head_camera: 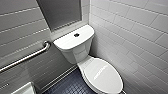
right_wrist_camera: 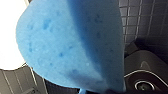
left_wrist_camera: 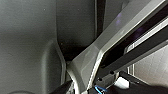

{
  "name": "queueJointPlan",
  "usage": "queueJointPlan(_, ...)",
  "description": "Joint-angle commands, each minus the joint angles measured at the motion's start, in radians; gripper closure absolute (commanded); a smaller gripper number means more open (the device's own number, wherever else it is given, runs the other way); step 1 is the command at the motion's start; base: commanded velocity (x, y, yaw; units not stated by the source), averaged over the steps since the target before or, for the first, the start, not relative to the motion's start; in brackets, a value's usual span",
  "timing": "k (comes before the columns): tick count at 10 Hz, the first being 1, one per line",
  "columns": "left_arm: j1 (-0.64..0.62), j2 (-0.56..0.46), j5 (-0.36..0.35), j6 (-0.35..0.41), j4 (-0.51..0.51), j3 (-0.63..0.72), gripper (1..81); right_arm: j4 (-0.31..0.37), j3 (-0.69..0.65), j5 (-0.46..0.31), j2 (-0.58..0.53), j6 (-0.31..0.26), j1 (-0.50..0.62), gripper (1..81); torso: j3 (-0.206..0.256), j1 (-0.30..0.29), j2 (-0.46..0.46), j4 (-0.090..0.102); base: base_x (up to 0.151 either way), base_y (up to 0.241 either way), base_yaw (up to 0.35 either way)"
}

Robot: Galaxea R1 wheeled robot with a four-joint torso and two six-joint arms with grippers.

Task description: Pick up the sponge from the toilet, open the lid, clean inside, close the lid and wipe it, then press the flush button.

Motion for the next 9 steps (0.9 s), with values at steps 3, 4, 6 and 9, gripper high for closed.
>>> queueJointPlan(3, 0.006, -0.011, 0.077, 0.007, 0.007, 0.04, 1.0, -0.107, 0.235, -0.317, -0.074, 0.001, 0.287, 81.1, 0.0, 0.0, 0.0, 0.0, 0.0, 0.0, 0.0)
queueJointPlan(4, 0.006, -0.011, 0.077, 0.007, 0.007, 0.039, 1.0, -0.107, 0.245, -0.387, -0.05, 0.001, 0.36, 81.1, 0.0, 0.0, 0.0, 0.0, 0.0, 0.0, 0.0)
queueJointPlan(6, 0.006, -0.01, 0.077, 0.007, 0.007, 0.04, 1.0, -0.107, 0.245, -0.507, 0.008, 0.012, 0.505, 81.1, 0.0, 0.0, 0.0, 0.0, 0.0, 0.0, 0.0)
queueJointPlan(9, 0.006, -0.011, 0.077, 0.007, 0.007, 0.04, 1.0, -0.105, 0.199, -0.66, 0.167, 0.015, 0.686, 81.1, 0.0, 0.0, 0.0, 0.0, 0.0, 0.0, 0.0)
